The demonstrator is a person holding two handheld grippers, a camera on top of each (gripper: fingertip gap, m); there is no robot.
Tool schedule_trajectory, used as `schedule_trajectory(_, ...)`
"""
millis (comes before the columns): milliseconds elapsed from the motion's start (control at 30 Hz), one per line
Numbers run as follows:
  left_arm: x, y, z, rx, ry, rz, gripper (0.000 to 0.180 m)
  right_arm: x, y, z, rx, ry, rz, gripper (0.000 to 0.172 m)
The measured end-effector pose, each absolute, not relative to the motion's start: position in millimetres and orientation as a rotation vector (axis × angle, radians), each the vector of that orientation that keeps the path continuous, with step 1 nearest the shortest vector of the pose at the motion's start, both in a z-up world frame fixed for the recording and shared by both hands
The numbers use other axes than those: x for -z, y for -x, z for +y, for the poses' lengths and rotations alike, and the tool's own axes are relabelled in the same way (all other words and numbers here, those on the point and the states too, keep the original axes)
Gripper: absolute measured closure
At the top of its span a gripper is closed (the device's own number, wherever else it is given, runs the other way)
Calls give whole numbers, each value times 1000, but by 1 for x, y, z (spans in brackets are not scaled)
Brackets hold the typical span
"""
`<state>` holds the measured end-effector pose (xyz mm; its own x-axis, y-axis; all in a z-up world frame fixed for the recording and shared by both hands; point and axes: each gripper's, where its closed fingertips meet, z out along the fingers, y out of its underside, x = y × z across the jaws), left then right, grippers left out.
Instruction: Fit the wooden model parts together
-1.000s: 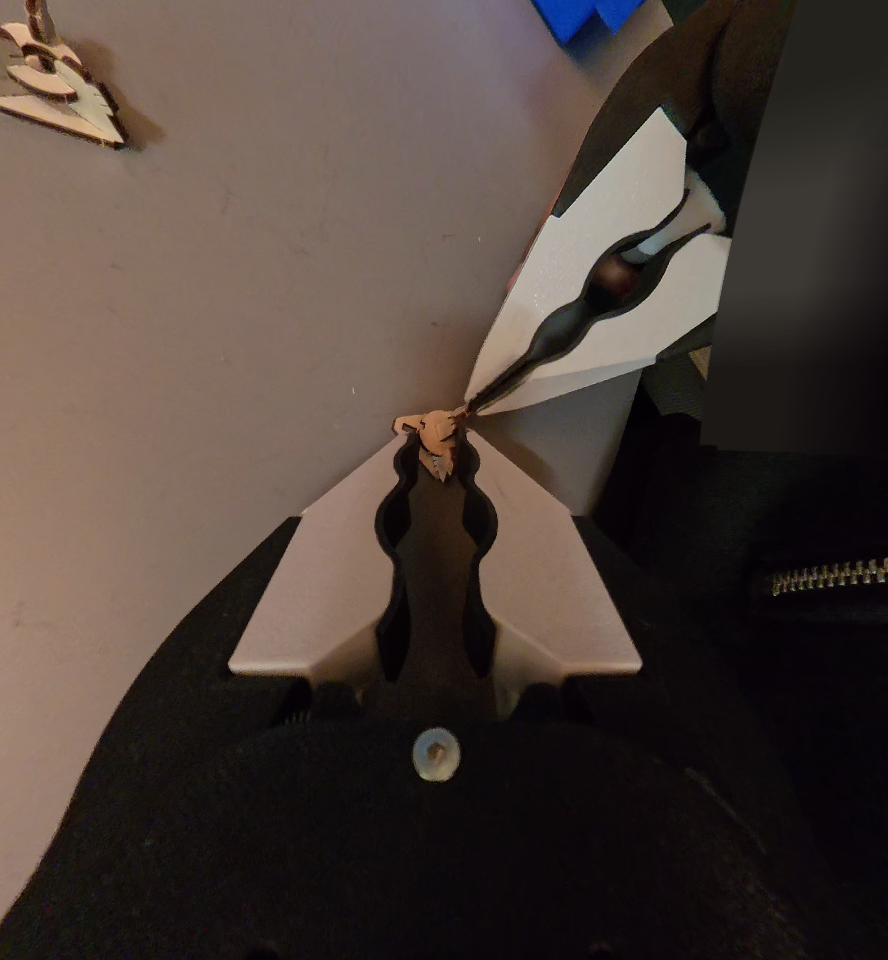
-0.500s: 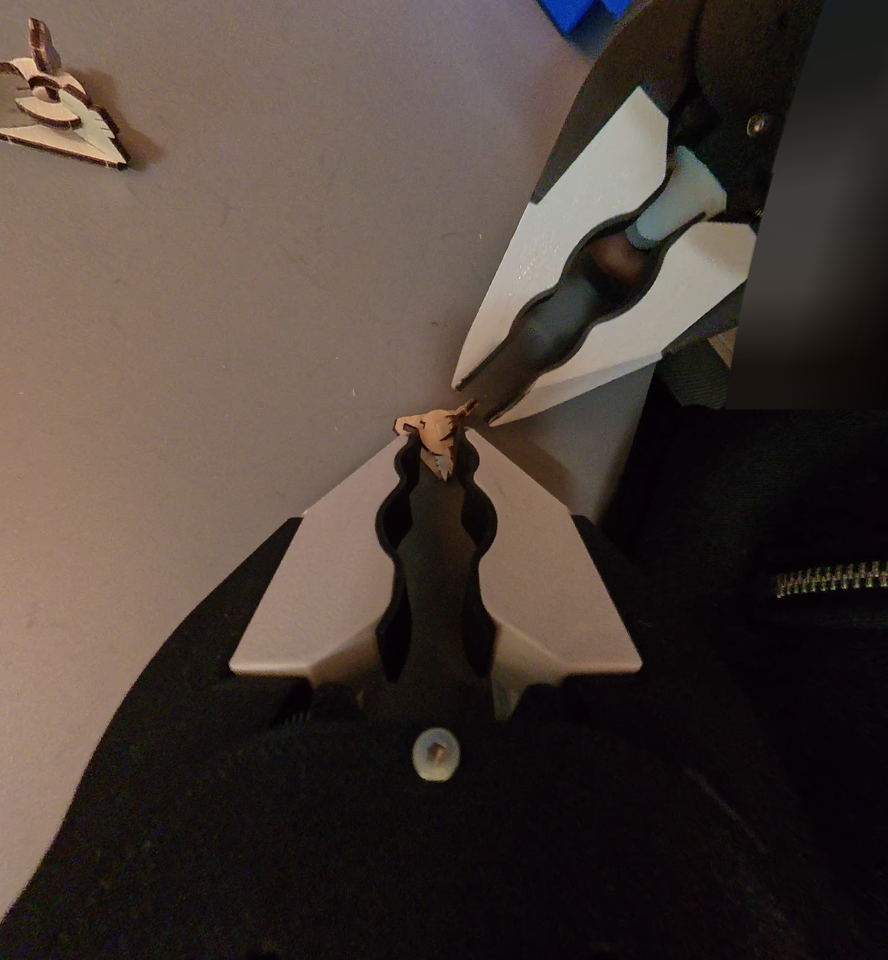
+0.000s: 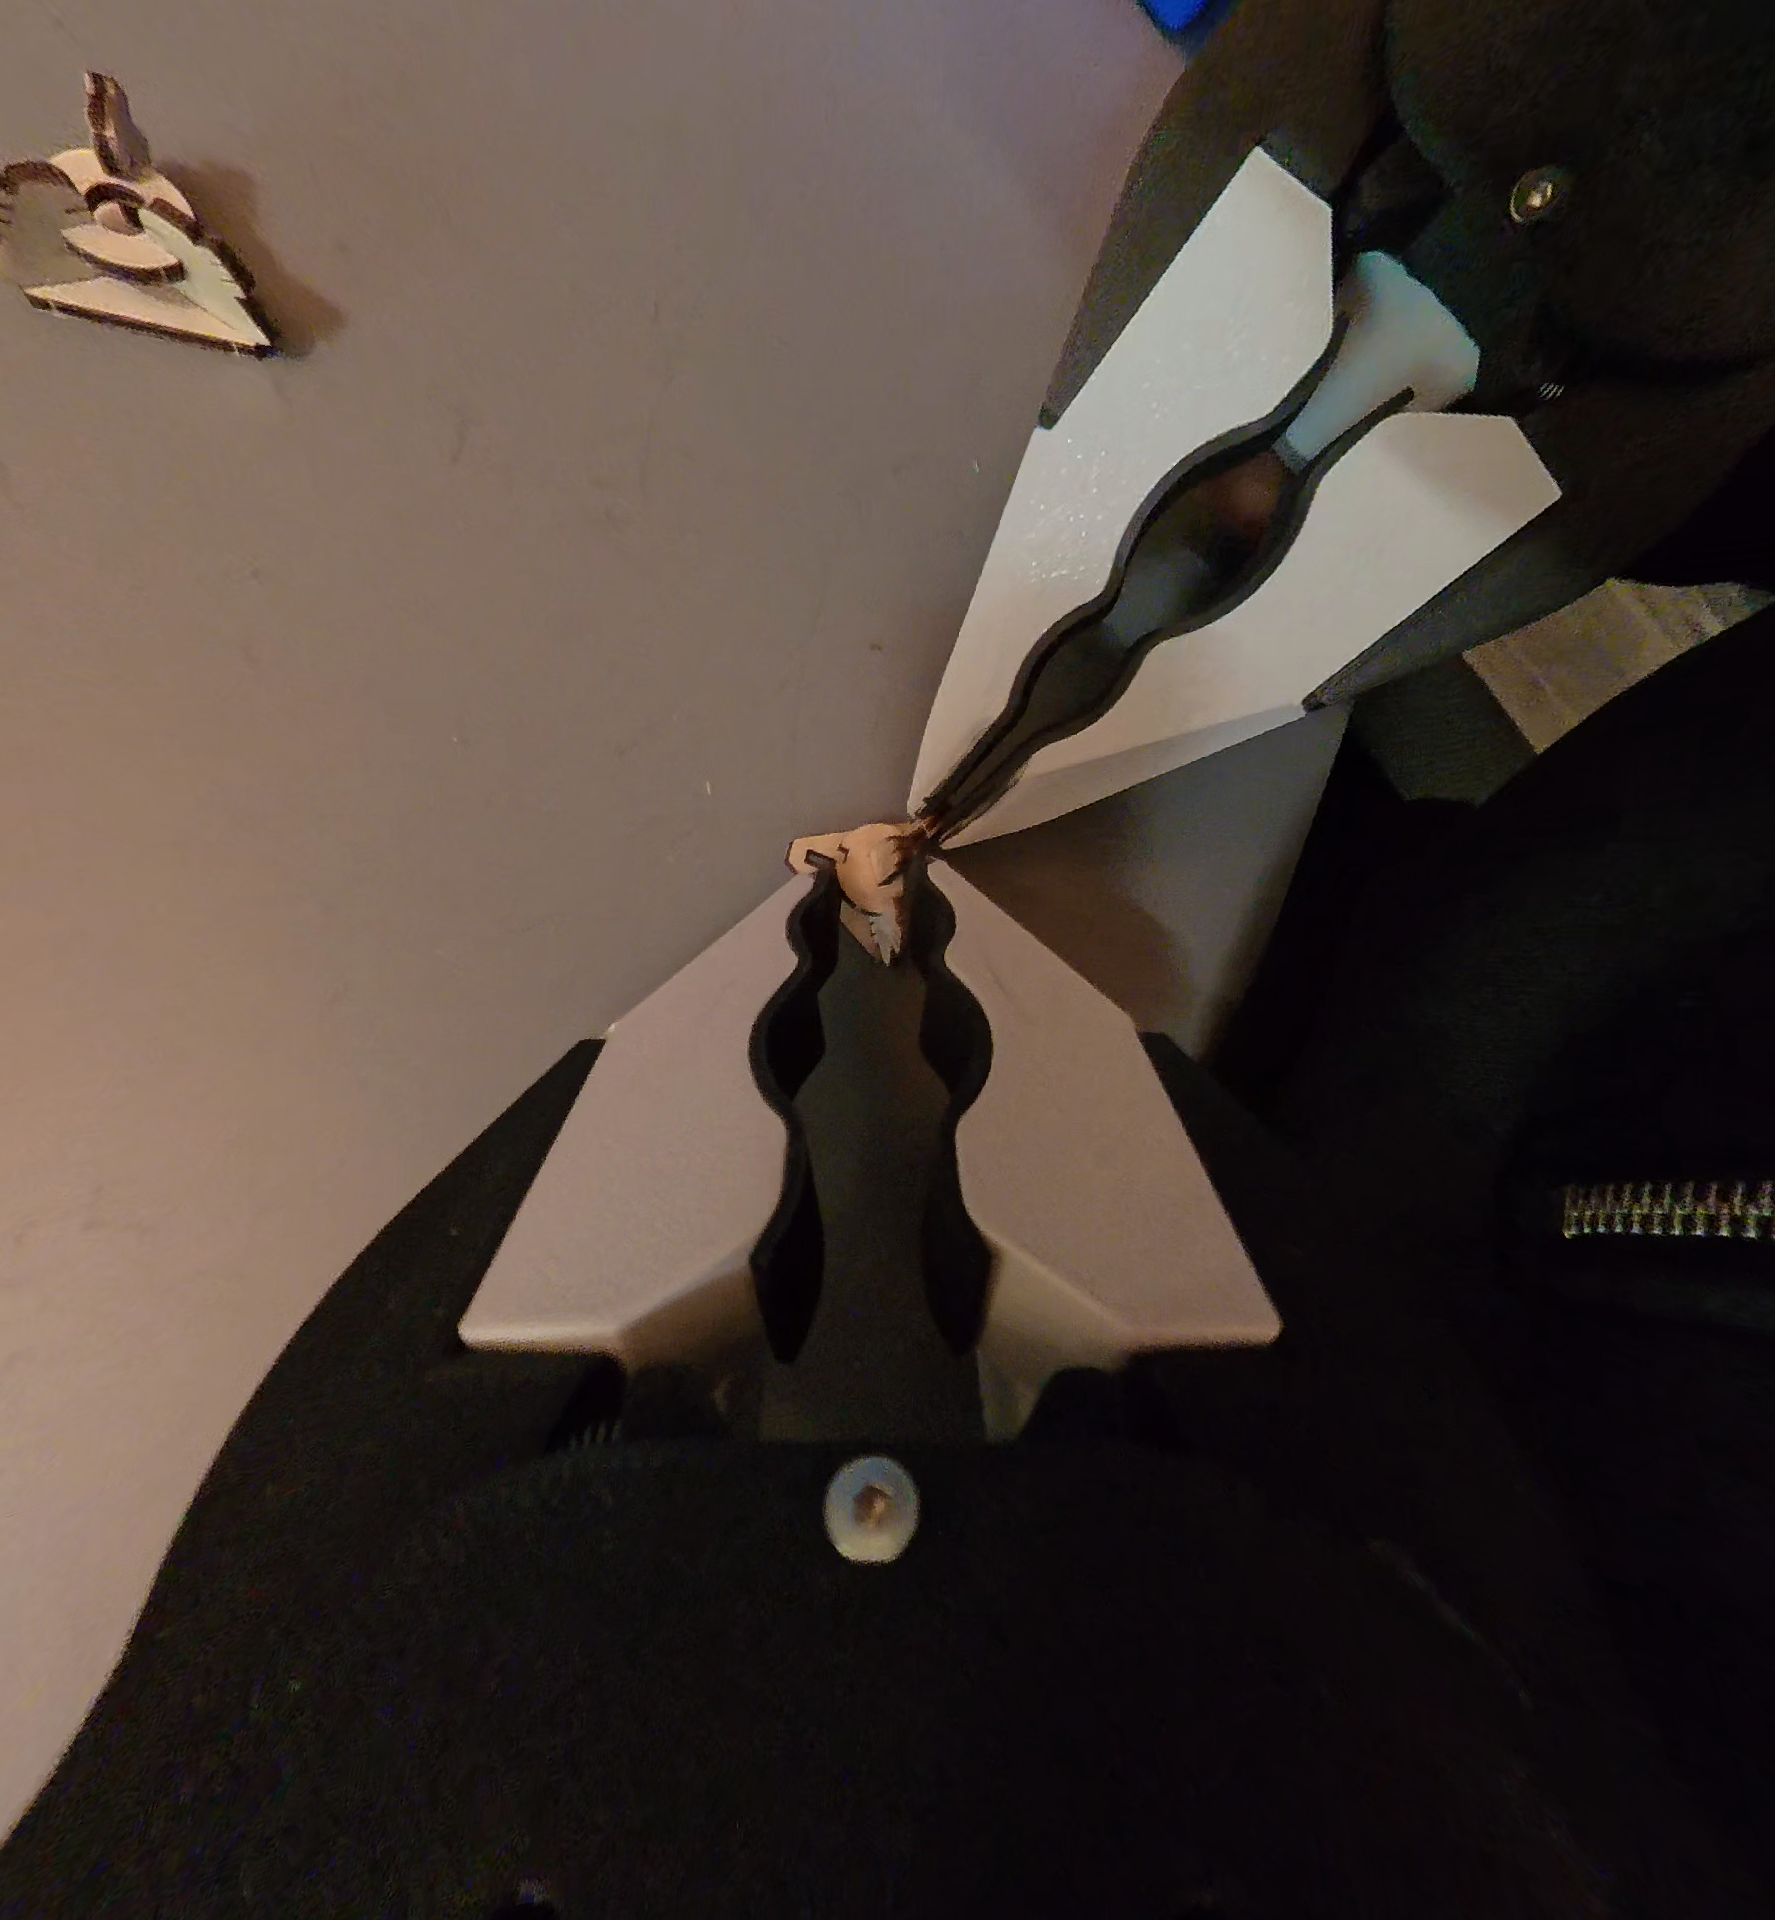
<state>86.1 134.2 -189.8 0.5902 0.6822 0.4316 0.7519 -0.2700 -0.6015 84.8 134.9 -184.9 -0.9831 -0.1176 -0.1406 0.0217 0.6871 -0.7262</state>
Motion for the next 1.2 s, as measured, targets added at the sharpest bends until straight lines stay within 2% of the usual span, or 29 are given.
schedule_trajectory(533, 191, -85, 133, 47, 2070, -1076, 169, 188, -85, 132, 828, -1, 2832, 171)
schedule_trajectory(1033, 192, -84, 133, -10, 2068, -1027, 168, 189, -83, 137, 971, -32, 2843, 170)
schedule_trajectory(1200, 190, -87, 132, 108, 2021, -1071, 165, 189, -87, 135, 972, 39, 2837, 170)
